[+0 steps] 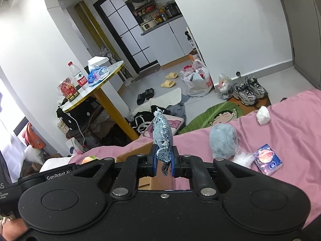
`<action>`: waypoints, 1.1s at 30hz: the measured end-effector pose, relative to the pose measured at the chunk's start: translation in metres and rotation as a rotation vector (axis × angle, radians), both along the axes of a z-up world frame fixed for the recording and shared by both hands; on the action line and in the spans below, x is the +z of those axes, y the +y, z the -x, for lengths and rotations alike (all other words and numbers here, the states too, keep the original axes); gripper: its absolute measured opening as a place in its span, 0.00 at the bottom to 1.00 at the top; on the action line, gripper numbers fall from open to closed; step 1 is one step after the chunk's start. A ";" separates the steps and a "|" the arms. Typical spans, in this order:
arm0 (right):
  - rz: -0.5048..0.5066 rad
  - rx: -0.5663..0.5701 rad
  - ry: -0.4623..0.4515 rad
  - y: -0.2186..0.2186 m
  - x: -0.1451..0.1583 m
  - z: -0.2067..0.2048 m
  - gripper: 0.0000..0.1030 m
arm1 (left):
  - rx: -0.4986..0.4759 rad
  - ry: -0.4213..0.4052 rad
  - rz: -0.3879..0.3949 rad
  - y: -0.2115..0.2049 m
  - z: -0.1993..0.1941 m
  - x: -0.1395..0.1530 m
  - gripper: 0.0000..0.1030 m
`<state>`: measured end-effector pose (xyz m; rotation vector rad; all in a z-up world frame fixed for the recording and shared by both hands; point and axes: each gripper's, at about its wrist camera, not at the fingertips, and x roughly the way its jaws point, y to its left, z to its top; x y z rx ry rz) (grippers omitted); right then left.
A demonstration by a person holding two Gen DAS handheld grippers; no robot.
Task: Organize soft objects
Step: 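Carry the hamburger plush and denim plush over the cardboard box with both tools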
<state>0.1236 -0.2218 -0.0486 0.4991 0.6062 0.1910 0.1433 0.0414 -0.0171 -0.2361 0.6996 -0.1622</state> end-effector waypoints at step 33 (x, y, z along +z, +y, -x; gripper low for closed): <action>0.063 0.108 0.047 0.087 -0.025 -0.070 0.13 | 0.096 0.016 -0.073 0.065 -0.078 -0.046 0.33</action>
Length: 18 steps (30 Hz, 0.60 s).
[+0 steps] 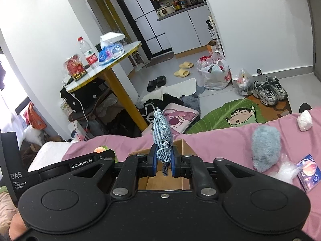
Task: Organize soft objects
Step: 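Carry the hamburger plush and denim plush over the cardboard box with both tools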
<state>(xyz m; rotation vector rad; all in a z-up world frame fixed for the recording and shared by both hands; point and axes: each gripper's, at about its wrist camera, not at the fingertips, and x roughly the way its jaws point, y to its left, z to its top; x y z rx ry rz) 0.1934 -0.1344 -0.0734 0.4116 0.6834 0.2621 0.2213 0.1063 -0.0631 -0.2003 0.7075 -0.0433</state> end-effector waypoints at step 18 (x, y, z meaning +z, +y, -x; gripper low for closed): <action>0.024 0.054 0.126 0.033 -0.038 -0.030 0.13 | -0.018 0.127 0.022 0.003 -0.047 -0.050 0.33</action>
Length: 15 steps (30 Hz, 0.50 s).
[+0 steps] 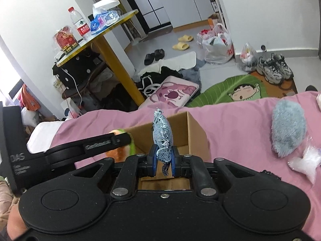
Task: Organize soft objects
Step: 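Carry the hamburger plush and denim plush over the cardboard box with both tools, then open the left tool over the box while the right tool releases the denim plush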
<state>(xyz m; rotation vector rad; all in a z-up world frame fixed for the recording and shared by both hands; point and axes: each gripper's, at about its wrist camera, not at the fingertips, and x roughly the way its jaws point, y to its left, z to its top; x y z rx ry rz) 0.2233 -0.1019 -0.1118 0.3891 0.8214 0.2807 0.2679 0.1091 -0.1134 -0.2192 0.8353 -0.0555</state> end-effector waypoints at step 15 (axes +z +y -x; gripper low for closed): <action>-0.034 -0.016 0.012 -0.001 -0.006 -0.008 0.13 | 0.017 0.066 0.007 -0.005 -0.007 -0.007 0.55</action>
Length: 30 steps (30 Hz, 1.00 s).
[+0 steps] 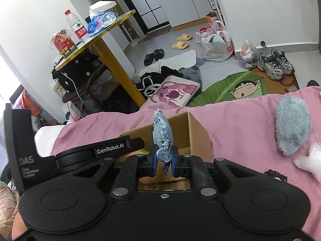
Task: Organize soft objects
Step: 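Open the left tool over the box while the right tool releases the denim plush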
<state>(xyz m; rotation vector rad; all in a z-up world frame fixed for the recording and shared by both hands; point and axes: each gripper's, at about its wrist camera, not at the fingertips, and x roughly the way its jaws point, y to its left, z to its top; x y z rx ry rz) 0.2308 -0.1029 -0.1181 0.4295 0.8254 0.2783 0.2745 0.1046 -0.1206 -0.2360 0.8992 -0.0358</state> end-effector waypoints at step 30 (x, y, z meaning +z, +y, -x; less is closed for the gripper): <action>0.098 0.088 0.046 0.050 -0.020 -0.031 0.18 | 0.232 -0.008 0.087 0.062 0.011 0.013 0.93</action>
